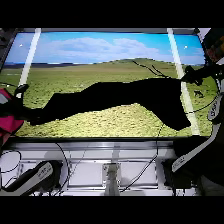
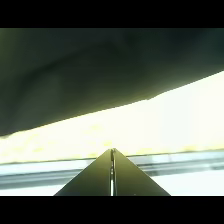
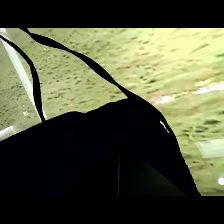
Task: Fold the clothes and pants, and hang the long-sleeved shirts on hangers.
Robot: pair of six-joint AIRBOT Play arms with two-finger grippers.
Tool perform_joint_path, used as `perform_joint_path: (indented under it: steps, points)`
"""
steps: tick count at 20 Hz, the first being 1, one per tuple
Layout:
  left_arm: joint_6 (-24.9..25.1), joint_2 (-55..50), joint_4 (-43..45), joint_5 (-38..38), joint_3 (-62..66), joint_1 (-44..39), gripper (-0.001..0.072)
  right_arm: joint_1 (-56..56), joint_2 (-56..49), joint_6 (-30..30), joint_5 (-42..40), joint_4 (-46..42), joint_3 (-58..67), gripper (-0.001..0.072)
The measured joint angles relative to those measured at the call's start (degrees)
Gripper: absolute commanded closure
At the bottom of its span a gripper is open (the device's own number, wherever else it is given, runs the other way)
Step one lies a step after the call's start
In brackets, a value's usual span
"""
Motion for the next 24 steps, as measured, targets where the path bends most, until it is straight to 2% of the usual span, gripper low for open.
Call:
perform_joint_path:
  steps: [1, 2, 3, 4, 8, 12, 20, 21, 24]
  points:
    - [-1.31, 0.00, -1.70, 0.04, -0.55, 2.45, 0.0700, -0.59, 0.00, -0.04, 0.50, -0.11, 0.00, 0.0703]
    - [-2.97, 0.00, -3.52, 0.00, -1.18, 5.09, 0.0611, -0.98, 0.00, -0.33, 1.05, -0.24, 0.00, 0.0703]
    - [-4.55, 0.00, -4.61, -0.13, -1.84, 7.37, 0.0334, -1.27, 0.00, -0.61, 1.46, -0.26, 0.00, 0.0703]
    - [-6.40, 0.00, -5.38, -0.48, -2.64, 9.68, 0.0208, -1.46, 0.00, -0.94, 1.77, -0.26, 0.00, 0.0703]
    - [-13.07, -0.02, -5.86, 0.02, -6.05, 15.93, 0.0237, -1.86, -0.02, -2.27, 2.47, 0.20, 0.00, 0.0703]
    - [-18.51, -0.11, -6.19, 6.58, -8.70, 17.20, 0.0251, -1.97, -0.04, -2.91, 1.77, 0.92, 0.00, 0.0703]
    - [-24.09, -5.01, -11.19, 15.43, -9.73, 16.24, 0.0256, -1.97, -0.04, -4.20, 1.57, 1.84, 0.00, 0.0702]
    - [-24.85, -5.84, -11.87, 16.22, -9.77, 16.20, 0.0302, -1.97, -0.04, -4.26, 1.57, 2.14, 0.00, 0.0702]
    - [-26.49, -7.48, -13.27, 18.58, -9.77, 16.13, 0.0311, -1.99, -0.04, -4.42, 1.62, 2.93, 0.00, 0.0702]
